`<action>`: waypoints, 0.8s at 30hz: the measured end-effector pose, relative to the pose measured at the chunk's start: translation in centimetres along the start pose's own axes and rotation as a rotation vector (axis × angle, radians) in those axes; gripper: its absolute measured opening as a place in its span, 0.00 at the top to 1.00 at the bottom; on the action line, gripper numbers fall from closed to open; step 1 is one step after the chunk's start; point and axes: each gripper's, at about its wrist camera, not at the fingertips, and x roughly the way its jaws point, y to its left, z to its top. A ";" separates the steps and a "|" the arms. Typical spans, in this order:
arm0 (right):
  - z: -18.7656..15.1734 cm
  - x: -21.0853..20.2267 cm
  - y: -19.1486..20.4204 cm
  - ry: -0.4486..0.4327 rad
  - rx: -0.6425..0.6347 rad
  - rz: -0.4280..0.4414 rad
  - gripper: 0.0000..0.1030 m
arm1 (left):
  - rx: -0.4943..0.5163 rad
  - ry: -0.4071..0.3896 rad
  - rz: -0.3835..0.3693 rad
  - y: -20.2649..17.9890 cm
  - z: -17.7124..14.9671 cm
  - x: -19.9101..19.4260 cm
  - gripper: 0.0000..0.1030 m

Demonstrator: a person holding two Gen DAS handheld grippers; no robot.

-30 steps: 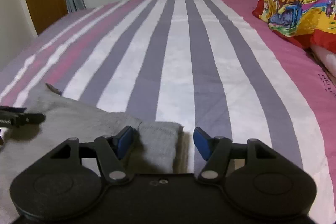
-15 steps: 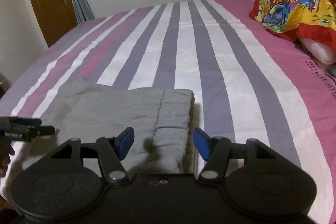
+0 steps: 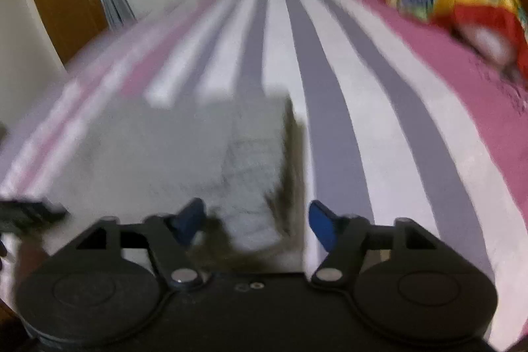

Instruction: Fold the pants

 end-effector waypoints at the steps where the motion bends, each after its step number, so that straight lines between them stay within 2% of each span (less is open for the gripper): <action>1: 0.0 -0.4 -0.5 -0.026 0.034 0.024 0.29 | 0.003 -0.013 -0.017 0.1 0.0 -0.2 0.08; 3: 0.1 -1.3 -1.8 -0.073 0.088 0.100 0.34 | 0.001 -0.029 -0.101 0.7 0.0 -0.5 0.11; 4: 0.1 -1.4 -2.7 -0.080 0.119 0.146 0.35 | -0.015 -0.027 -0.144 1.2 0.0 -0.4 0.20; 5: 0.1 -1.3 -3.8 -0.086 0.150 0.183 0.35 | -0.043 -0.018 -0.198 1.9 0.2 -0.1 0.25; 7: 0.2 -0.7 -6.4 -0.073 0.233 0.248 0.34 | -0.091 0.012 -0.288 3.2 0.6 0.8 0.27; 10: 0.0 1.8 -10.6 -0.005 0.389 0.429 0.33 | -0.140 0.055 -0.439 4.6 1.1 2.7 0.27; 12: -0.2 3.4 -11.9 0.030 0.433 0.512 0.32 | -0.177 0.093 -0.540 5.2 1.1 4.5 0.27; 15: 0.2 5.2 -12.7 0.070 0.428 0.610 0.31 | -0.202 0.112 -0.648 6.0 1.0 6.5 0.28; 17: 0.5 6.3 -12.7 0.090 0.414 0.654 0.31 | -0.232 0.119 -0.703 6.5 1.0 8.0 0.41; 20: 1.5 8.3 -12.1 0.124 0.363 0.713 0.35 | -0.267 0.128 -0.778 6.7 1.0 10.0 0.53; 22: 2.1 9.4 -11.3 0.141 0.334 0.741 0.36 | -0.283 0.139 -0.828 6.5 0.9 11.4 0.58; 24: 2.8 10.6 -10.4 0.156 0.305 0.775 0.39 | -0.302 0.143 -0.881 6.1 1.1 12.6 0.58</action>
